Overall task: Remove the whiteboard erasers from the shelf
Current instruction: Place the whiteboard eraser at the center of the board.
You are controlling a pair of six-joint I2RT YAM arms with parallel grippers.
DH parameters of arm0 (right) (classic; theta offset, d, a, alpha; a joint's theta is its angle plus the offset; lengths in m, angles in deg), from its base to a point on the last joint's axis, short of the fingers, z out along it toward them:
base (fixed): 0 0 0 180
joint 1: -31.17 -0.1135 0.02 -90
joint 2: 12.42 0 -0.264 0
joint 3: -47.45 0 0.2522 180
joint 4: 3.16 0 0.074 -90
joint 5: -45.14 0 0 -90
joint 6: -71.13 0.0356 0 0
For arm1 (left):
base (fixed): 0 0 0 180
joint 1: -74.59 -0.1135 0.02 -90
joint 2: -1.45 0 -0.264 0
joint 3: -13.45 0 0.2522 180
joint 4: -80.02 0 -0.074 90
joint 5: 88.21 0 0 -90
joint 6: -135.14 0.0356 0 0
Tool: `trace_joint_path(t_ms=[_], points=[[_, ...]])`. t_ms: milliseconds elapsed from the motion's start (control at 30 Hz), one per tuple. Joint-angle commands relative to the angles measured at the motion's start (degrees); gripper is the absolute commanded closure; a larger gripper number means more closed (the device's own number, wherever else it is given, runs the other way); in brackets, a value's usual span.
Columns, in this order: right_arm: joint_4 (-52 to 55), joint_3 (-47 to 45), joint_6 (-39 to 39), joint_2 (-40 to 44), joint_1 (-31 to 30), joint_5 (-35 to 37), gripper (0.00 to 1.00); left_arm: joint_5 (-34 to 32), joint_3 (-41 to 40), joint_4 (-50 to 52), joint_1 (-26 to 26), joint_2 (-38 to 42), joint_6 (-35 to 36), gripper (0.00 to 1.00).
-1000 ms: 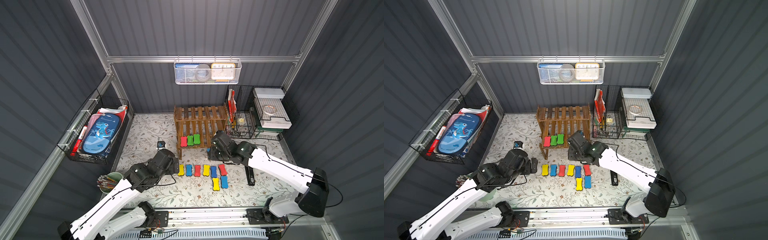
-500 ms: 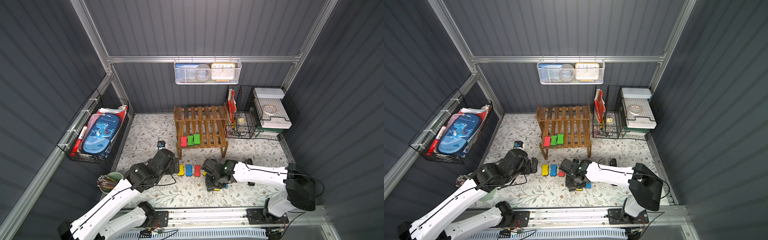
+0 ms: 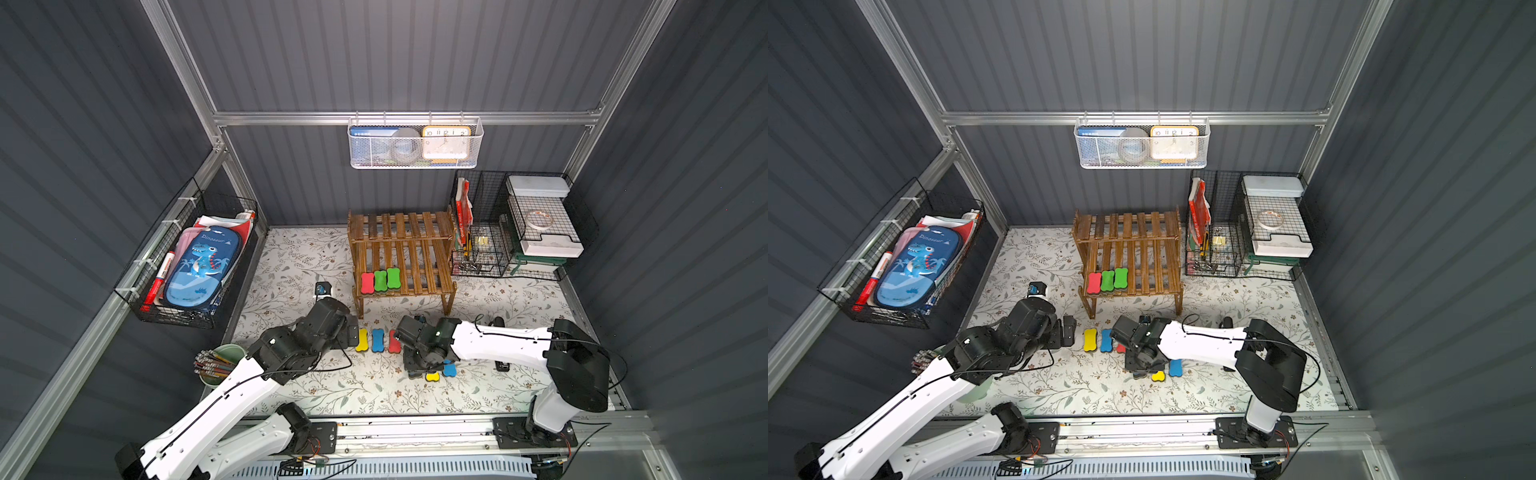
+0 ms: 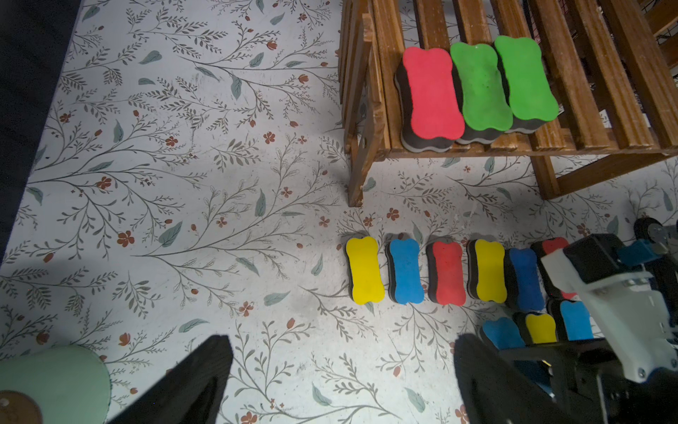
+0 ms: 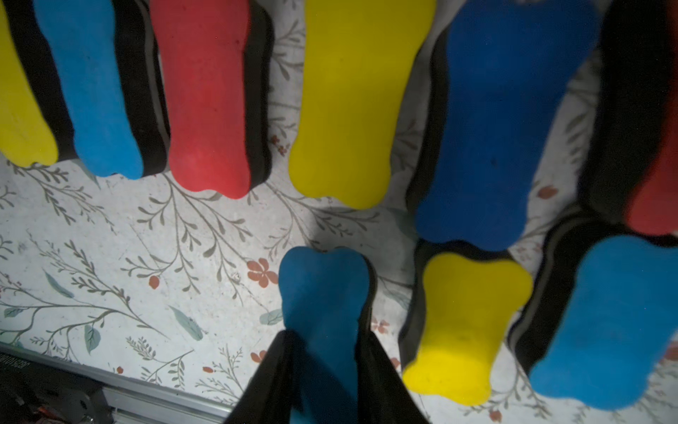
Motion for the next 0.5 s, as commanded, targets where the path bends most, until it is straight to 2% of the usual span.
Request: trace_joint_path(t_ms=[0,467], points=[[0.8,1.0,-1.4,-1.6,0.8,1.1,0.68,0.2,1.0,0.9,0.2,-0.3,0.6,0.01],[0.4,1.5,-2.6,-3.6,1.6,0.4,0.57,0.4,0.6,0.8,0.2,-1.1,-0.1,0.01]])
